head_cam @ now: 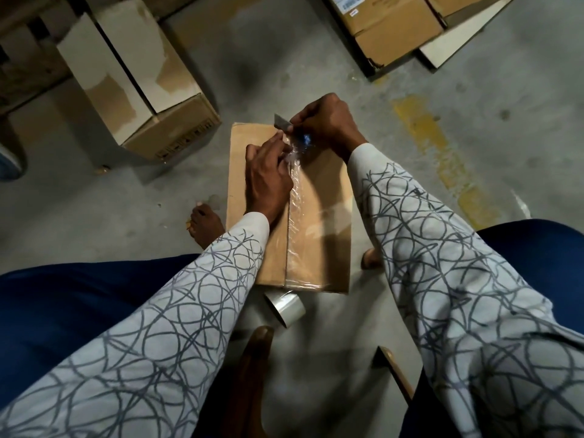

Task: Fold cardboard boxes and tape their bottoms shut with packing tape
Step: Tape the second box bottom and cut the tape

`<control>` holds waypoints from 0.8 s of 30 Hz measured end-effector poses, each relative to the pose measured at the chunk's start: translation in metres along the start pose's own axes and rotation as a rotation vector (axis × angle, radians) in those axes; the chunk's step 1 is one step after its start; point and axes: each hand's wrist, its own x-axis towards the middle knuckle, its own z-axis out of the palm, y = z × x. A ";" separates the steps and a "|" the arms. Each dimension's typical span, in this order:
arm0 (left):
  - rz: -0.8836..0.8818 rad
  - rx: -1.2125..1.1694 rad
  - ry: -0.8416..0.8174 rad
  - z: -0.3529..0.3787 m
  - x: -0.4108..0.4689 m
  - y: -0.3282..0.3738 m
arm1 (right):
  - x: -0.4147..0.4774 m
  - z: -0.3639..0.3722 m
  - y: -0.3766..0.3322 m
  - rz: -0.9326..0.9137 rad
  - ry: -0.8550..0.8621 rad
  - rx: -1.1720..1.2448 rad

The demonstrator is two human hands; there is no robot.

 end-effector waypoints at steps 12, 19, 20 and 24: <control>0.015 0.063 -0.011 -0.002 0.004 0.000 | -0.005 -0.003 -0.016 0.231 0.154 0.383; 0.053 0.109 -0.092 -0.012 0.012 0.006 | -0.015 -0.037 -0.005 0.364 0.472 0.976; 0.011 0.068 -0.110 -0.016 0.016 0.008 | -0.019 -0.040 -0.002 0.310 0.489 0.979; -0.312 -0.135 -0.302 -0.036 0.066 0.018 | -0.042 -0.021 0.016 0.135 0.364 0.909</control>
